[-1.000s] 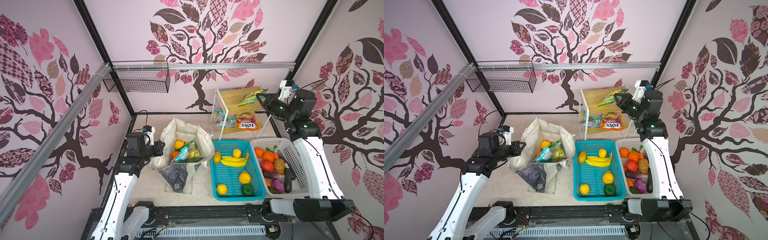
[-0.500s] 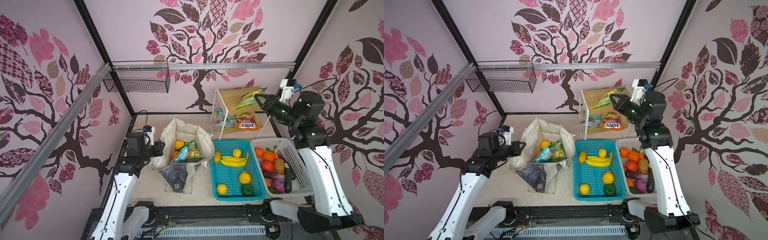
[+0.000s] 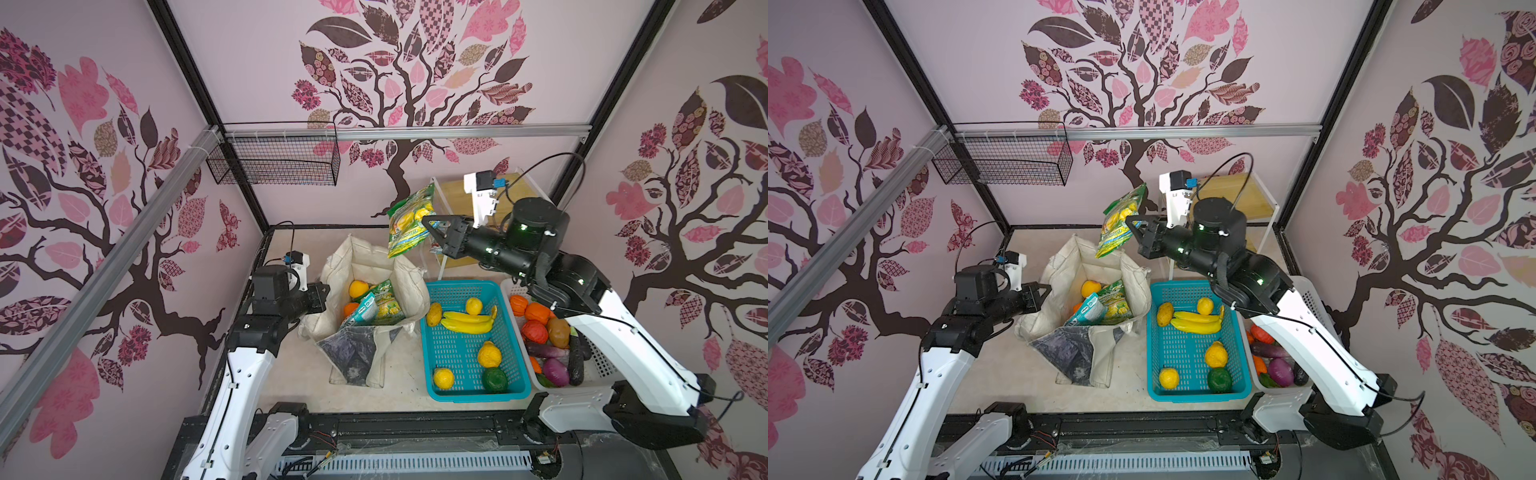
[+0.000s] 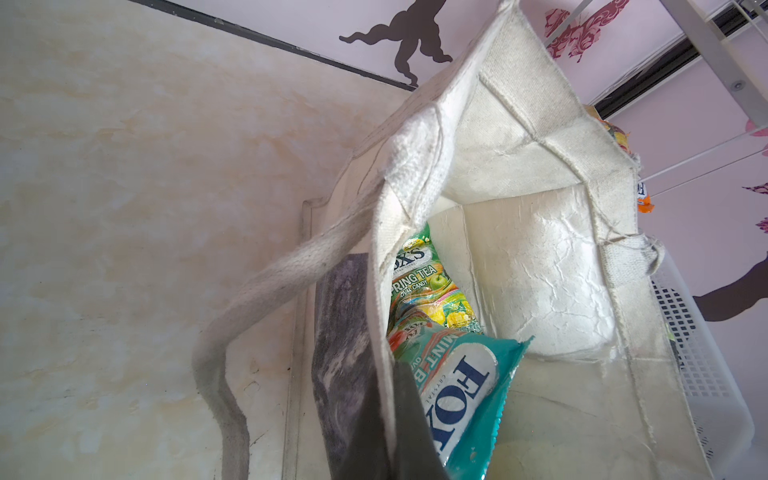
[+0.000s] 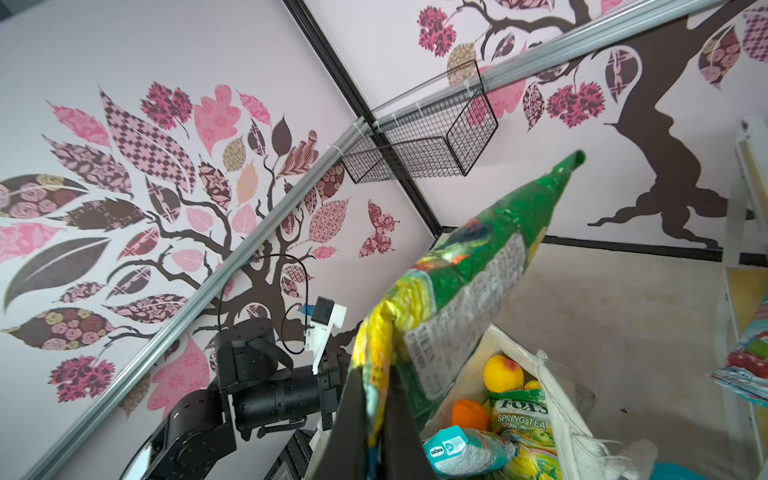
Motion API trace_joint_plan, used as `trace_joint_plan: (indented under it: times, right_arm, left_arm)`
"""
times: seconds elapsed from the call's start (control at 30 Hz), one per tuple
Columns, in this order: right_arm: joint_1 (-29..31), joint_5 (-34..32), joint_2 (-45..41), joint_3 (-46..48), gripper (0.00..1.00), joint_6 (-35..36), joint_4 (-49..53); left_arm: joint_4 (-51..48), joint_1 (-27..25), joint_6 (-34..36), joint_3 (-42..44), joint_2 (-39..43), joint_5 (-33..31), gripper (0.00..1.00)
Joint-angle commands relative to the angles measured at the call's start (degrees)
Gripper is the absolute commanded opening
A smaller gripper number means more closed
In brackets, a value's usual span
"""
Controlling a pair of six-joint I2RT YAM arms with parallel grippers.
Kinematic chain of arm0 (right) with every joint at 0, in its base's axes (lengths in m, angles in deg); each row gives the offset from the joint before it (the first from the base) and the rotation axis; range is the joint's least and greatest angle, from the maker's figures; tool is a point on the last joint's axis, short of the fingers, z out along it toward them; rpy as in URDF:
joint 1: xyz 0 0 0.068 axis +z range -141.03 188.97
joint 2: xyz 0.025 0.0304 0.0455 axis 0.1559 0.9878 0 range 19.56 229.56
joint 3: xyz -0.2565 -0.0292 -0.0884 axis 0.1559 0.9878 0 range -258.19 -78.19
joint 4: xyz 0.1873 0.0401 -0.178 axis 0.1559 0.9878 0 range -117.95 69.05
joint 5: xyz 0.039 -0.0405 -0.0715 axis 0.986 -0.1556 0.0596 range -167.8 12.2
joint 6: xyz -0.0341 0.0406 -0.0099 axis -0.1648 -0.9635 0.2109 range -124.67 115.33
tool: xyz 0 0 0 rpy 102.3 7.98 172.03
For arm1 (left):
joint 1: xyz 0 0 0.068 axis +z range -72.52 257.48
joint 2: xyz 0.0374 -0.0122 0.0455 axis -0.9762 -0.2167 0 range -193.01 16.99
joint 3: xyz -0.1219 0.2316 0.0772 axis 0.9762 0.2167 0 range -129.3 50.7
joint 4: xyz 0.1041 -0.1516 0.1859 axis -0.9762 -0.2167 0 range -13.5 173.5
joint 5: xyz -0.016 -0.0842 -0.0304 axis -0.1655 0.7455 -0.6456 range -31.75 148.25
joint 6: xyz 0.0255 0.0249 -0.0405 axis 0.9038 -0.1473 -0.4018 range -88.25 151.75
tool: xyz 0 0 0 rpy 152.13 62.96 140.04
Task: Place the food into the grocery bag and tie it
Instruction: 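Lift the green candy bag and carry it into the tote with the right gripper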
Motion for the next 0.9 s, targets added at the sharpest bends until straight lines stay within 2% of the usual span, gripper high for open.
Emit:
trace_joint_plan:
  times: [0.0,0.13,0.4,0.7,0.87]
  right_arm:
    - [4.0,-6.3,3.3,0.1,0.0,2.2,-2.5]
    - [5.0,-4.5,3.4,7.1,0.0,-1.6,-7.4]
    - [8.5,-6.5,4.1,20.3,0.0,-6.3,-13.6]
    - [10.6,-9.1,6.0,27.4,0.0,-10.2,-16.1]
    - [10.7,-11.7,6.4,28.4,0.0,-10.8,-13.5]
  left_arm:
    - [0.3,-0.2,0.7,1.6,1.0,0.9,0.0]
    - [0.4,-0.4,0.7,1.6,1.0,1.1,0.0]
    - [0.5,-0.5,0.6,1.6,0.9,1.5,0.0]
    - [0.4,-0.5,0.6,1.6,0.2,1.5,0.0]
    - [0.4,-0.5,0.7,1.8,-0.2,1.2,0.0]
